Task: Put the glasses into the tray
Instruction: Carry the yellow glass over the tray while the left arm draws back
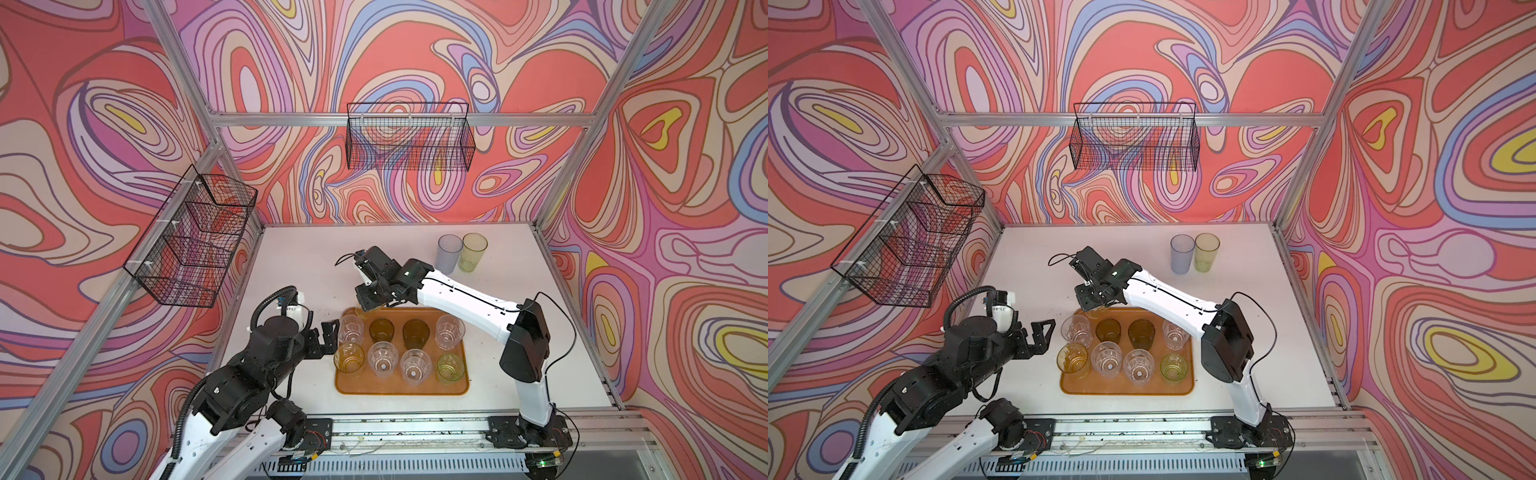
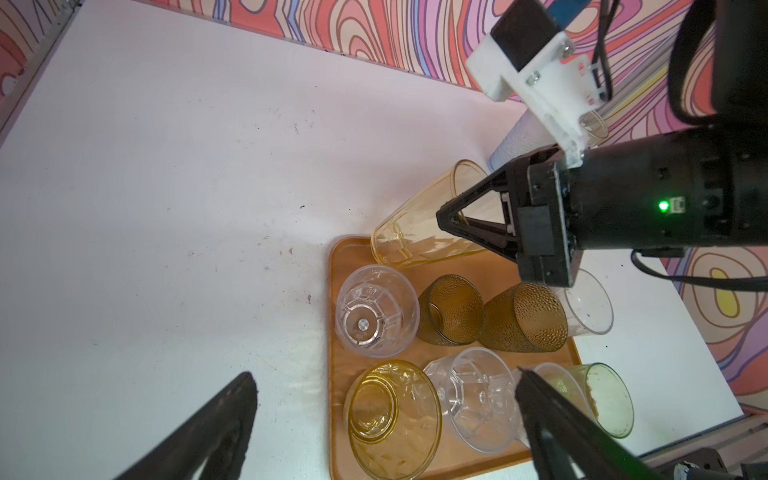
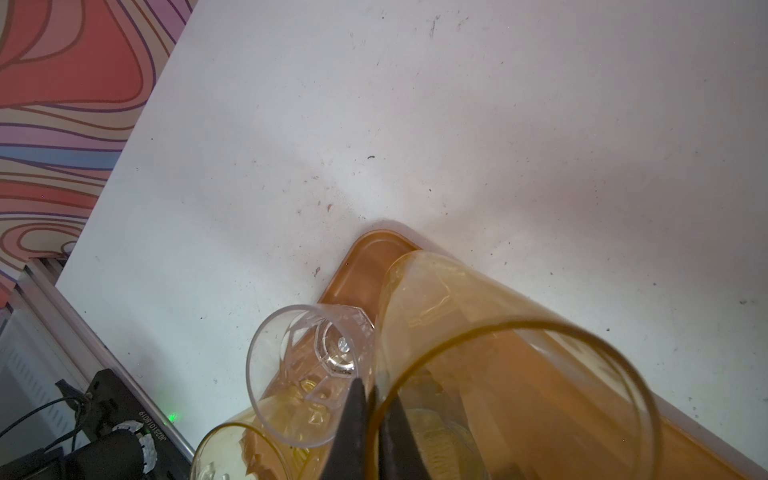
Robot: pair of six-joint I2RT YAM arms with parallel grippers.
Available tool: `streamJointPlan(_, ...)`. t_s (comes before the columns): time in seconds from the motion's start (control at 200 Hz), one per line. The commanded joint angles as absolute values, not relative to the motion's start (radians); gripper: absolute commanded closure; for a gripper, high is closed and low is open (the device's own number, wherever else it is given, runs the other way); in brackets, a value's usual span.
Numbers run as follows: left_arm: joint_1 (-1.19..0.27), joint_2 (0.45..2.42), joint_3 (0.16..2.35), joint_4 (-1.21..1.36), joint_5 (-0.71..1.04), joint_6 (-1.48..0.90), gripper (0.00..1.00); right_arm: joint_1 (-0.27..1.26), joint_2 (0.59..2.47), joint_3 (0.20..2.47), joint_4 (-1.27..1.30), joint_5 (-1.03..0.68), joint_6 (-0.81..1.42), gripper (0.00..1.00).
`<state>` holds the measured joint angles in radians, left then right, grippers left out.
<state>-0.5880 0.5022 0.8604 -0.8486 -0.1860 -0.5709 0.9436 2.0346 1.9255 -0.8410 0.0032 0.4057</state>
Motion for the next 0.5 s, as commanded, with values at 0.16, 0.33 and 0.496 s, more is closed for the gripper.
streamJointPlan(0.16, -0.583, 0.416, 0.804, -0.891, -0.252, -0.601, 0.00, 0.969, 2.101, 2.034, -0.919, 0.041, 0.394, 1.00)
streamJointPlan(0.33, -0.583, 0.399, 0.798, -0.911, -0.259, -0.595, 0.00, 0.984, 2.131, 2.068, -0.949, 0.046, 0.395, 1.00)
streamJointPlan(0.496, -0.583, 0.364, 0.782, -0.925, -0.274, -0.600, 0.00, 0.991, 2.157, 2.094, -0.974, 0.051, 0.397, 1.00)
